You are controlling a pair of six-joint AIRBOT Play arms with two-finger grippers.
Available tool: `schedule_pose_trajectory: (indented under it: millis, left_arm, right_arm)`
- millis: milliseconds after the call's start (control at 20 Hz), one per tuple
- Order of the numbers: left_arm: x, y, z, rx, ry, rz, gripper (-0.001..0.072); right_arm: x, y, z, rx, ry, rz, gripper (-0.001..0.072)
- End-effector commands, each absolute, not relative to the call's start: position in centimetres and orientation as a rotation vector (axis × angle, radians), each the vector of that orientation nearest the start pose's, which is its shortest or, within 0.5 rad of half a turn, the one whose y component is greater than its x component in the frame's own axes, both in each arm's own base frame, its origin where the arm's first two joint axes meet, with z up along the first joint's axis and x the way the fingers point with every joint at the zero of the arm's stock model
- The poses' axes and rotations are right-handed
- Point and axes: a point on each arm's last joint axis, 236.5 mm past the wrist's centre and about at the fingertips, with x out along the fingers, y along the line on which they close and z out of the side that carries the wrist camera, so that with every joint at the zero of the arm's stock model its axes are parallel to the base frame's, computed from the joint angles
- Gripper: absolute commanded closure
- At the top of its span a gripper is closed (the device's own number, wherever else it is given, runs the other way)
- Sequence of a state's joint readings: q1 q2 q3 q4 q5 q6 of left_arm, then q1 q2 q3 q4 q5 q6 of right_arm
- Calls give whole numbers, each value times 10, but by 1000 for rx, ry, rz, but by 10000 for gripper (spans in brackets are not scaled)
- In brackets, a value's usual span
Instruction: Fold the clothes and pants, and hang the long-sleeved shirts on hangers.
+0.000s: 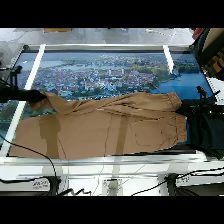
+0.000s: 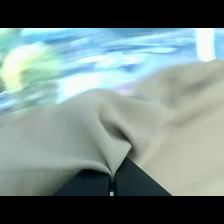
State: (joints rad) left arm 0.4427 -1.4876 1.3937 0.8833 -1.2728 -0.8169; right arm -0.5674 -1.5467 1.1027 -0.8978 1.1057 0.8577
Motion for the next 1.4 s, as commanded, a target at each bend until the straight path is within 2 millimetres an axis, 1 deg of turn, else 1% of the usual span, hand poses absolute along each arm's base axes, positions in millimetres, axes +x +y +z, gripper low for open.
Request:
schedule_pose_trajectory:
  millis: [0,50,150,300,350,400,450,500,550,600,650,700,750,800,850,900,1000,1050,1100,1150,1200,1250,1300,1350]
  left_arm:
    - [409,7,149,-226,771,-747,693]
    - [404,7,170,-247,708,-766,693]
    - [399,22,203,-299,598,-748,693]
    - [402,59,259,-469,369,-699,693]
    - [408,79,270,-547,324,-636,693]
    - [414,97,267,-597,322,-559,693]
    - [421,117,252,-633,363,-457,694]
    - [427,138,226,-689,446,-325,693]
    - [428,157,186,-767,573,-164,694]
    - [422,171,146,-836,704,-14,693]
    - [409,177,105,-884,850,115,693]
    - [401,173,76,-905,958,173,693]
    - [400,164,55,-896,1033,164,693]
    - [406,152,44,-908,1067,136,692]
    - [417,137,36,-933,1080,94,692]
    - [435,121,33,-963,1061,40,692]
    - [471,96,38,-984,963,-74,692]
    - [491,88,43,-987,892,-120,692]
    - [508,85,48,-984,825,-140,692]
    - [524,87,54,-972,746,-144,692]
    - [535,93,59,-965,683,-134,680]
    - [544,101,65,-940,626,-122,556]
    - [547,106,68,-914,598,-116,257]
    - [547,111,68,-917,591,-106,-13]
  right_arm:
    - [394,-95,-66,482,1163,226,683]
    - [394,-95,-66,482,1163,226,683]
    - [394,-95,-66,482,1163,226,683]
    - [394,-95,-66,481,1163,226,683]
    - [394,-95,-66,481,1162,226,683]
    - [394,-95,-66,482,1162,226,683]
    - [394,-94,-66,483,1162,227,683]
    - [394,-94,-66,483,1162,227,683]
    - [394,-94,-66,485,1161,227,683]
    - [394,-94,-66,485,1161,227,683]
    - [394,-94,-66,485,1161,226,683]
    - [394,-95,-66,484,1160,226,683]
    - [395,-95,-66,483,1159,224,683]
    - [395,-96,-66,482,1156,221,683]
    - [396,-96,-66,481,1155,219,683]
    - [396,-96,-66,480,1154,218,683]
    - [397,-97,-66,478,1150,213,683]
    - [397,-98,-66,478,1149,212,683]
    - [398,-98,-66,476,1147,210,683]
    - [398,-99,-66,475,1145,207,683]
    - [398,-99,-66,474,1145,207,683]
    - [398,-99,-66,473,1144,206,683]
    - [398,-99,-66,473,1144,206,683]
    - [398,-99,-66,473,1144,206,683]
